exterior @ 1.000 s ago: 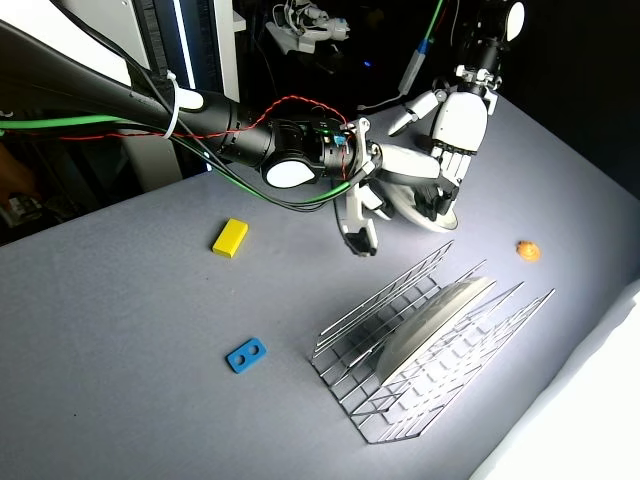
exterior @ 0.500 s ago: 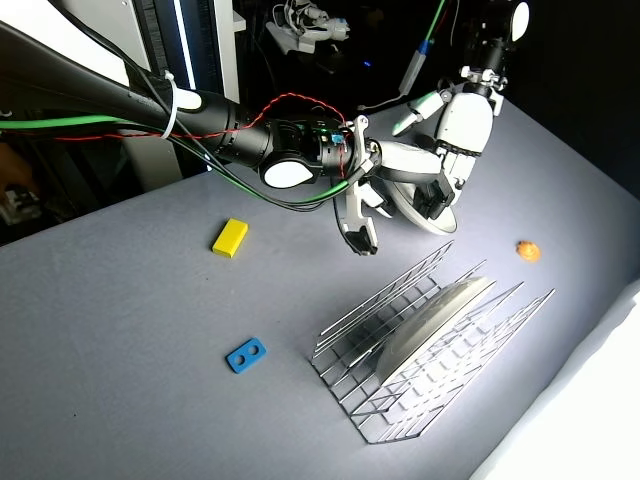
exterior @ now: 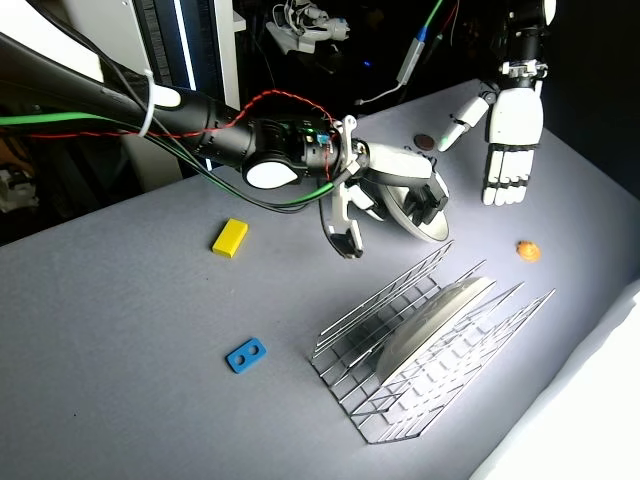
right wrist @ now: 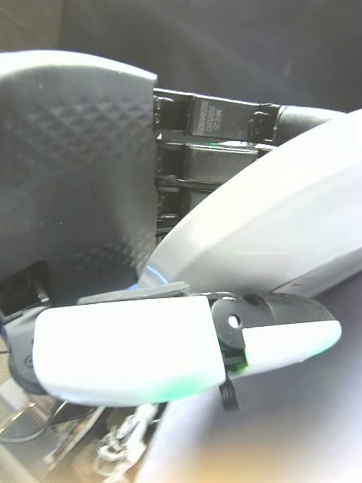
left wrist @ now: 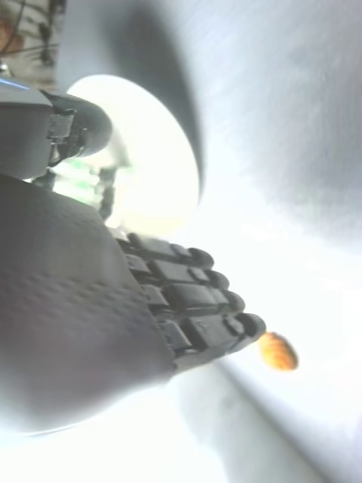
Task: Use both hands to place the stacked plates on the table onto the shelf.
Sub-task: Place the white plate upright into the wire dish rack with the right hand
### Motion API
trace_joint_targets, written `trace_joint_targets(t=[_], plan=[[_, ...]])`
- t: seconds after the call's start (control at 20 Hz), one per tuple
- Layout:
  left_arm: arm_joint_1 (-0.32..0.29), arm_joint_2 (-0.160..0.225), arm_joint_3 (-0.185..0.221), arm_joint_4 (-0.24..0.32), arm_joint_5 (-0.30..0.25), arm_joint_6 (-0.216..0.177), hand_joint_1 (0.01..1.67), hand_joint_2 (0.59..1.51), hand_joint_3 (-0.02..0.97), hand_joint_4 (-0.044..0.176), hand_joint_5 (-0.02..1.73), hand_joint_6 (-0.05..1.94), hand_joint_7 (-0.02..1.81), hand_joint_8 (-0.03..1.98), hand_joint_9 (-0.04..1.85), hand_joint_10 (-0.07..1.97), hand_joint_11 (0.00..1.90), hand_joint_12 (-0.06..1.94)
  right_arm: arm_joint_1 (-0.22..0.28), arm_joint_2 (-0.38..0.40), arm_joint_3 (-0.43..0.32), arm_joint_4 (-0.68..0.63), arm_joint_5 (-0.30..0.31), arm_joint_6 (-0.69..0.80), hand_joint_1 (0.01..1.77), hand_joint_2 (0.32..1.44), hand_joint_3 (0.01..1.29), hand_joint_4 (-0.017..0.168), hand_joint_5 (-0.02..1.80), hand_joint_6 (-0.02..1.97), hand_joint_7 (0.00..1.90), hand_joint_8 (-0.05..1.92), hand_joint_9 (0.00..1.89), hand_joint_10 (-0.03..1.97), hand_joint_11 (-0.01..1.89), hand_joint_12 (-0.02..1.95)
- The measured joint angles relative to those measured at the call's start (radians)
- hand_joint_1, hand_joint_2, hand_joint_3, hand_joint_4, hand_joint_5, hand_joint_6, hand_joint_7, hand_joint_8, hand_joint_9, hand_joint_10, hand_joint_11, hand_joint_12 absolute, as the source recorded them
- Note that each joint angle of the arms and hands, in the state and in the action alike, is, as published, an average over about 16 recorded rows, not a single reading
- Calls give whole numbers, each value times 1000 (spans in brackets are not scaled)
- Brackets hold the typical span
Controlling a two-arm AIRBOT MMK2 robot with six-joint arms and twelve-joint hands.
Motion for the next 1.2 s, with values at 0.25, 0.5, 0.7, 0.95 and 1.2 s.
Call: trace_joint_targets(t=[0.25,0.5,0.7,0.95,1.2], plan=[[-51,18,15,-7,-33,22,13,1088,5,1,23,21,17,1,18,-58,24,19,17,106,-115,8,-1,8,1106,1063,12,0,690,1273,892,1197,907,814,632,1306],[-83,31,29,-1,-84,47,12,1091,5,1,22,21,19,1,17,-58,24,18,45,236,-237,16,6,18,1126,1072,12,3,715,1326,894,1186,907,804,628,1285],[-97,37,42,6,-132,73,13,1092,5,1,22,21,19,1,18,-58,24,18,78,350,-333,41,16,37,1135,1079,12,2,722,1339,893,1186,906,797,624,1266],[-110,40,59,15,-190,100,13,1091,5,1,22,21,19,0,18,-59,23,19,145,477,-418,110,5,100,1143,1087,11,-2,714,1351,888,1197,905,783,624,1249],[-120,42,77,40,-243,119,13,1088,5,1,24,21,21,0,18,-59,22,19,236,563,-449,235,-36,191,1147,1087,11,-1,702,1357,894,1195,912,778,643,1245]])
